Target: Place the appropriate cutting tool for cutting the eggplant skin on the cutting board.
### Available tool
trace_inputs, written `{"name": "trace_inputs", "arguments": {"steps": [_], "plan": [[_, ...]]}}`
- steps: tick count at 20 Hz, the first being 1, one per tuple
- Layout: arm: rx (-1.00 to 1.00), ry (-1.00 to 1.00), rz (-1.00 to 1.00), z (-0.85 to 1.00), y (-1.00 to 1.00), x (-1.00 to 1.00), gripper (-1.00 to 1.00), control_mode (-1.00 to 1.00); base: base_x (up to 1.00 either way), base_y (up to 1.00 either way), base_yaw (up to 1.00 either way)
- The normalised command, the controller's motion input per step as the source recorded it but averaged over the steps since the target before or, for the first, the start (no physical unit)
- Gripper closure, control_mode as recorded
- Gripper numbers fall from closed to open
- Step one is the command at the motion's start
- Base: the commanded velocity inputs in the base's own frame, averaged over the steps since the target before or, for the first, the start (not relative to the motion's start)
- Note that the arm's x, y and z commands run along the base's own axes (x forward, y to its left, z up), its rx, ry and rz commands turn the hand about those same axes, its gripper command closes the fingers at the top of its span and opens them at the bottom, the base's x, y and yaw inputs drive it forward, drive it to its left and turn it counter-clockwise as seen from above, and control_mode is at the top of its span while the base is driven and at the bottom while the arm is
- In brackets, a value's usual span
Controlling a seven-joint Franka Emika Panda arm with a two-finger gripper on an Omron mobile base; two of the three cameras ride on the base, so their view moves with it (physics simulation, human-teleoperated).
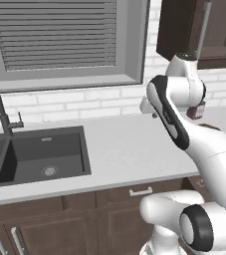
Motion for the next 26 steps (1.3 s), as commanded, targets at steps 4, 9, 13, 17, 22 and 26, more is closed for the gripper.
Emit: {"name": "trace_inputs", "arguments": {"steps": [4, 9, 13, 17, 22, 26], "plan": [[-0.01, -0.03, 0.03, 0.00, 0.08, -0.35, -1.00, -1.00, 0.00, 0.00, 0.00], [0.04, -0.07, -0.01, -0.42, -0.40, -0.82, -1.00, -1.00, 0.00, 0.00, 0.00], [0.14, -0.04, -0.27, -0.43, -1.00, -1.00, -1.00, -1.00, 0.00, 0.00, 0.00], [0.15, 0.12, -0.22, -0.50, -1.00, -0.54, -1.00, -1.00, 0.00, 0.00, 0.00], [0.14, 0.20, -0.13, -0.64, -1.00, -0.05, -1.00, -1.00, 0.00, 0.00, 0.00], [0.12, 0.06, 0.00, -0.94, -0.91, -0.02, -1.00, -1.00, 0.00, 0.00, 0.00]]}}
